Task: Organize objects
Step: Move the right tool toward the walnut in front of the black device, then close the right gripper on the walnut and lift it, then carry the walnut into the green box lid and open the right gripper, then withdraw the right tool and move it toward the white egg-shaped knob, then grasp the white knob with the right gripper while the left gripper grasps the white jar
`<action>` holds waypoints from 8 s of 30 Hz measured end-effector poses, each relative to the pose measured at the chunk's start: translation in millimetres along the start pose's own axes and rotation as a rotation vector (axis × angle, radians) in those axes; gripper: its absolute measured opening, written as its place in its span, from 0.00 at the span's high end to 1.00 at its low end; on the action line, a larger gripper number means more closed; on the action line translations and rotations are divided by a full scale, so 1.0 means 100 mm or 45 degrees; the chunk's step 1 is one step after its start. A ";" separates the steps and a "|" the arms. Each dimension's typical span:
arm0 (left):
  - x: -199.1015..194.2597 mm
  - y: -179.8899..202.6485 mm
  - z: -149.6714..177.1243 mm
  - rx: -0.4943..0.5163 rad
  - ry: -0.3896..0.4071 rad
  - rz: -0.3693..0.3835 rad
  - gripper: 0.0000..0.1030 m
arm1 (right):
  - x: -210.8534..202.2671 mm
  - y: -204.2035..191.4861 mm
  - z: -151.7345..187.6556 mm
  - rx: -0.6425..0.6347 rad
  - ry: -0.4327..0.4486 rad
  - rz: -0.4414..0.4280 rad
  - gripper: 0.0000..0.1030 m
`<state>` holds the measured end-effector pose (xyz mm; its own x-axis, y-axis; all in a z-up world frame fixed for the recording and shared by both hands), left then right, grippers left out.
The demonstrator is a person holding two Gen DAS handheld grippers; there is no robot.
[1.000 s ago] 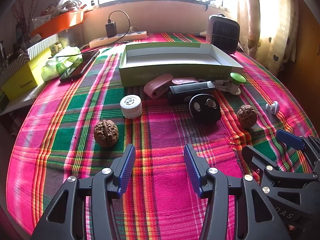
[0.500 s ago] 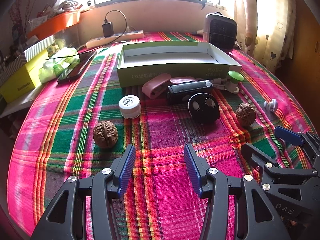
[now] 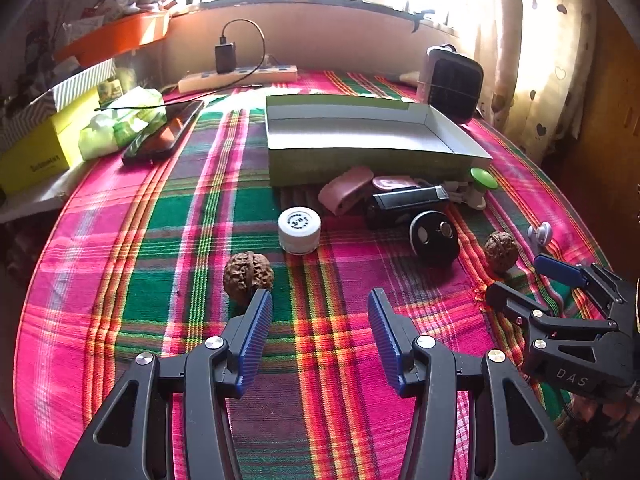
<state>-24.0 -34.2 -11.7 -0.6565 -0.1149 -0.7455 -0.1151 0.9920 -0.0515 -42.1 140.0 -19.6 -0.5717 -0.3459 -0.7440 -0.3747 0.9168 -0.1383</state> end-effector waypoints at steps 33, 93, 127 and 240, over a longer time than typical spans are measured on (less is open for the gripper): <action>0.32 -0.32 -0.19 -0.056 -0.025 -0.097 0.72 | 0.12 0.06 -0.19 -0.008 -0.018 -0.014 0.51; 0.87 0.13 -1.44 0.087 0.015 -0.037 0.72 | 0.74 0.17 -1.59 -0.071 0.004 -0.116 0.71; 1.40 0.30 -1.62 0.160 -0.057 -0.100 0.72 | 1.33 0.27 -1.69 -0.061 -0.143 -0.051 0.71; 0.40 -0.13 -0.36 0.010 -0.031 0.034 0.57 | -0.11 0.95 -0.13 0.210 0.059 0.096 0.46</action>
<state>-76.2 -53.6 -17.0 -0.6407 -0.0871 -0.7628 -0.0920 0.9951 -0.0364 -81.2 228.5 -15.6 -0.6279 -0.2803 -0.7260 -0.2068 0.9594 -0.1916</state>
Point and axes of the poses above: each gripper's, at about its wrist camera, not at the fingertips, and x roughly the way its jaws point, y to its right, z to its underside, the point moved 3 cm from there along x, roughly the way its jaws point, and after that the axes turned 11 degrees about -z, right-handed, at the moved point
